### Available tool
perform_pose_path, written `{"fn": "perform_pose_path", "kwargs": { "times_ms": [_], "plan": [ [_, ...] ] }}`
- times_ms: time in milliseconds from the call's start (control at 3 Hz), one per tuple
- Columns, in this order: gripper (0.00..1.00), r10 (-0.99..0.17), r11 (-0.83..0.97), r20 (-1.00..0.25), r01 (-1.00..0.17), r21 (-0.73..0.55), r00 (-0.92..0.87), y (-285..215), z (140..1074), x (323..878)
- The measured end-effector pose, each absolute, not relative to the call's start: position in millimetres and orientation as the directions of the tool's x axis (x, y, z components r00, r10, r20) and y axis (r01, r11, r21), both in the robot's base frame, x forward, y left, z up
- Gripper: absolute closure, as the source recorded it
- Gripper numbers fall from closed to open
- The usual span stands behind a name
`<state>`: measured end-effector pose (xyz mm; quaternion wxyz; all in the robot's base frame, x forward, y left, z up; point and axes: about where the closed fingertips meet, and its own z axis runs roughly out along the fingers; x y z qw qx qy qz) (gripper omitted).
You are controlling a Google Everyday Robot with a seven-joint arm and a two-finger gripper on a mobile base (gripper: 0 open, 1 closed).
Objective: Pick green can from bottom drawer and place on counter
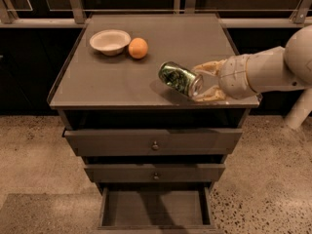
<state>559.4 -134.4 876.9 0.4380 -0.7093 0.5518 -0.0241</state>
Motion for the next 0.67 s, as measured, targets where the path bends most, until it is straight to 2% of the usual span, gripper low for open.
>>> {"fn": "perform_pose_path", "kwargs": {
  "times_ms": [333,667],
  "plan": [
    [1.00,-0.783,-0.005,-0.477,-0.771,-0.637,0.399,-119.5,864.1,591.2],
    [0.82,-0.778,-0.009,-0.480,-0.771,-0.637,0.406,-114.4,863.5,594.1]
  ]
}}
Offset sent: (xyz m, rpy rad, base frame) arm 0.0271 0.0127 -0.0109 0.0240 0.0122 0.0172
